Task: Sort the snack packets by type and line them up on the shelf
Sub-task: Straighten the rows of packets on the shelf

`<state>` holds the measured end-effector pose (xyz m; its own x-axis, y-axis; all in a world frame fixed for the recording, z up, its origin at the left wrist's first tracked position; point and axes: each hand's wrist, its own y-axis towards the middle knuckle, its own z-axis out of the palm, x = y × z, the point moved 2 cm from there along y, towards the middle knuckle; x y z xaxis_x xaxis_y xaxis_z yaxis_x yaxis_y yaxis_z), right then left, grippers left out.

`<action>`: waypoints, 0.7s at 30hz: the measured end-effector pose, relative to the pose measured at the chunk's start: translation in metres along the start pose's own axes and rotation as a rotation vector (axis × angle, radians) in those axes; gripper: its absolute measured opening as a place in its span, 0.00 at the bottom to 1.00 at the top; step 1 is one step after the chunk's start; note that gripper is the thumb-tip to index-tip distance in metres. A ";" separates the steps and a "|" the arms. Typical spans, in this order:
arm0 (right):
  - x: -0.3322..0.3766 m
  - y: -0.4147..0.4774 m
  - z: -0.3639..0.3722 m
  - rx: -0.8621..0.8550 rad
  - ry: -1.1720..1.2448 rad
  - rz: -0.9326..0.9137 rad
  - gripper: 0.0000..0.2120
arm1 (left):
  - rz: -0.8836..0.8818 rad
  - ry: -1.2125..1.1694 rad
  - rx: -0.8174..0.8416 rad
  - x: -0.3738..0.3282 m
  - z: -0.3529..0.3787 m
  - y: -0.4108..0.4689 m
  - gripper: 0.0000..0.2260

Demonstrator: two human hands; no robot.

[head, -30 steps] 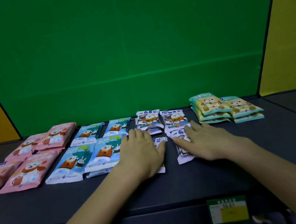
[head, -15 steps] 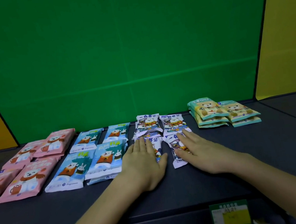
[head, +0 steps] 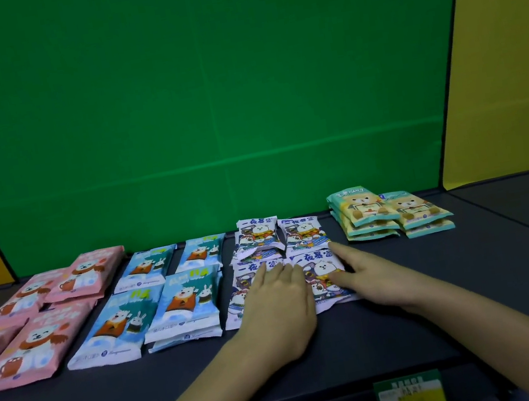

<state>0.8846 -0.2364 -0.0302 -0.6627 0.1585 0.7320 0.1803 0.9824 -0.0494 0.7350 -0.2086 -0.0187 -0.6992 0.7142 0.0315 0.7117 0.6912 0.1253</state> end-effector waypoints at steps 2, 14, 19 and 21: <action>0.003 -0.001 -0.006 -0.005 -0.033 -0.015 0.29 | 0.010 0.060 0.004 0.001 -0.003 0.002 0.20; -0.042 -0.004 -0.151 -0.548 -0.151 0.053 0.09 | -0.053 -0.017 -0.223 -0.052 -0.060 0.093 0.16; -0.077 0.032 -0.164 -0.380 -0.415 0.222 0.25 | -0.213 -0.015 -0.106 -0.081 -0.050 0.161 0.29; -0.084 0.045 -0.162 -0.349 -0.489 0.242 0.29 | -0.300 -0.019 -0.049 -0.085 -0.046 0.181 0.34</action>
<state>1.0661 -0.2218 0.0157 -0.8131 0.4795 0.3300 0.5375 0.8361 0.1094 0.9207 -0.1491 0.0465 -0.8762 0.4809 -0.0329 0.4688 0.8661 0.1736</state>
